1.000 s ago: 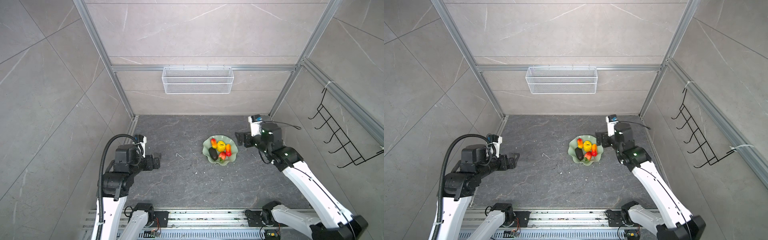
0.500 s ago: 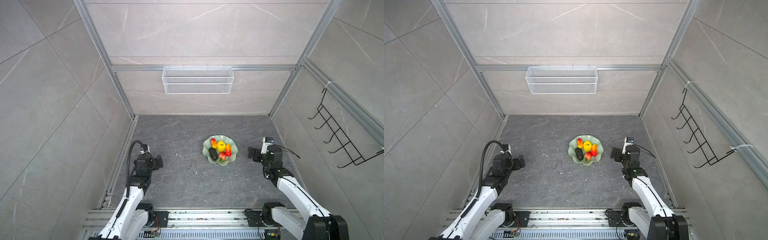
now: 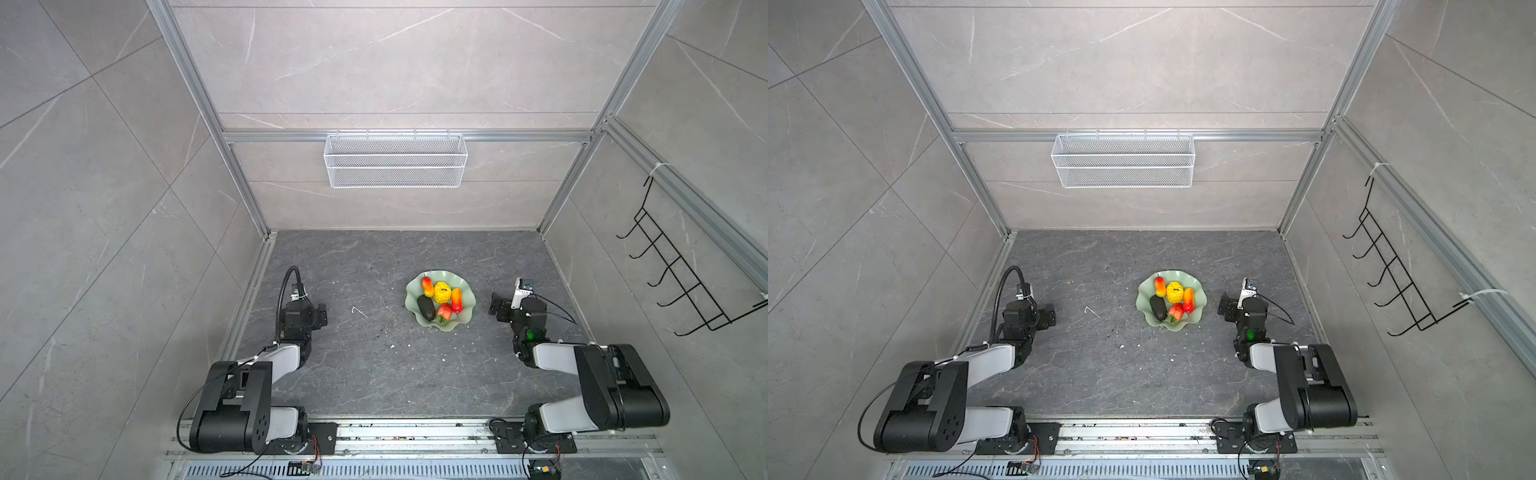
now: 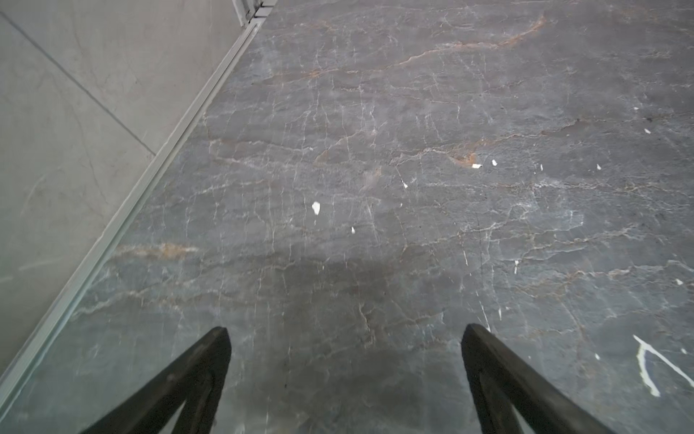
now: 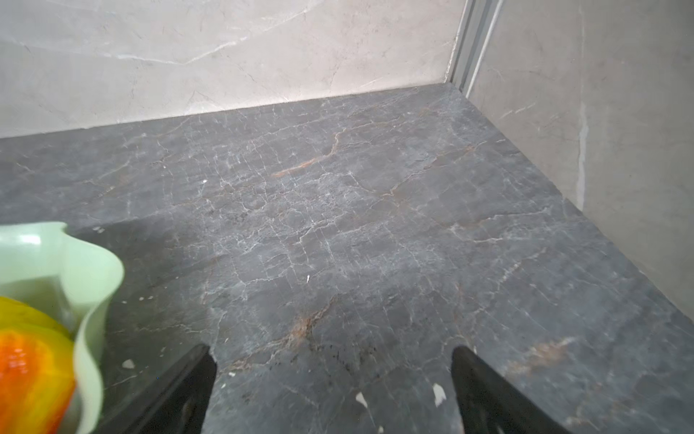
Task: Arrange fruit in a fruit bowl
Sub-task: Reset both arms
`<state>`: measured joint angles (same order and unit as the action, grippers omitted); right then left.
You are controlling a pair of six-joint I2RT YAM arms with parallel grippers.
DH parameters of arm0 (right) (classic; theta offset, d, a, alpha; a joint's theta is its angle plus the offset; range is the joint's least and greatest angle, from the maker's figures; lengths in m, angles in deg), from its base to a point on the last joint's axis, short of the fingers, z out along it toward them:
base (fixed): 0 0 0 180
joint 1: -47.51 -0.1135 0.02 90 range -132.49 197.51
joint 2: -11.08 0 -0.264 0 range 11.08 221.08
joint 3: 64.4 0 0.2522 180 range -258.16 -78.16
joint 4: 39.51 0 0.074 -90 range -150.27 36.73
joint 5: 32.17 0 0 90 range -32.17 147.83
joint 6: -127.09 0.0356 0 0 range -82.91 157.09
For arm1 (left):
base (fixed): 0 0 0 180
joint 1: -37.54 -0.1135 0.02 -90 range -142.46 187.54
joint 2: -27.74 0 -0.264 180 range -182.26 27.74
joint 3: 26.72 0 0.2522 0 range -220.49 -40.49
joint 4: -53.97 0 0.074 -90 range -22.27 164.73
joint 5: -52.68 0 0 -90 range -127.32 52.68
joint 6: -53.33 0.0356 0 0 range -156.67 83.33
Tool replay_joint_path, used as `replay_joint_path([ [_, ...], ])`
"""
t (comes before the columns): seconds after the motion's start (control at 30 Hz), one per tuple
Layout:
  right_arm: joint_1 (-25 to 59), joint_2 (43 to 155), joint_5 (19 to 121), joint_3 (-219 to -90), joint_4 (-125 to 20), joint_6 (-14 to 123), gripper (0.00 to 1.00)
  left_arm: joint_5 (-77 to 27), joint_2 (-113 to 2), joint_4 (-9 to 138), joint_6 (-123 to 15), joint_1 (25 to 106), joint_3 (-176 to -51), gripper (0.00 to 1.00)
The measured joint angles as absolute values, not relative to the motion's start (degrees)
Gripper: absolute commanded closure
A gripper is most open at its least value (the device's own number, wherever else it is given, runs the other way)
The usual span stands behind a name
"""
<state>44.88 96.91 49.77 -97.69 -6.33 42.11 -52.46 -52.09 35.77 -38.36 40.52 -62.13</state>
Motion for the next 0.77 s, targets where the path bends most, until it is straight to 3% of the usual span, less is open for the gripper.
replay_joint_path([
  [0.2, 43.2, 98.0, 49.5, -97.6, -3.6, 40.9, 0.0, -46.5, -58.5, 26.5, -38.2, 34.1, -60.8, 0.04],
  [0.27, 43.2, 98.0, 49.4, -97.6, -3.0, 40.7, 0.01, -45.6, -58.5, 25.0, -38.2, 33.9, -60.6, 0.0],
  [0.77, 43.1, 98.0, 49.4, -97.6, -2.3, 40.4, 0.0, -44.3, -58.5, 22.6, -38.2, 34.8, -60.6, 0.0],
])
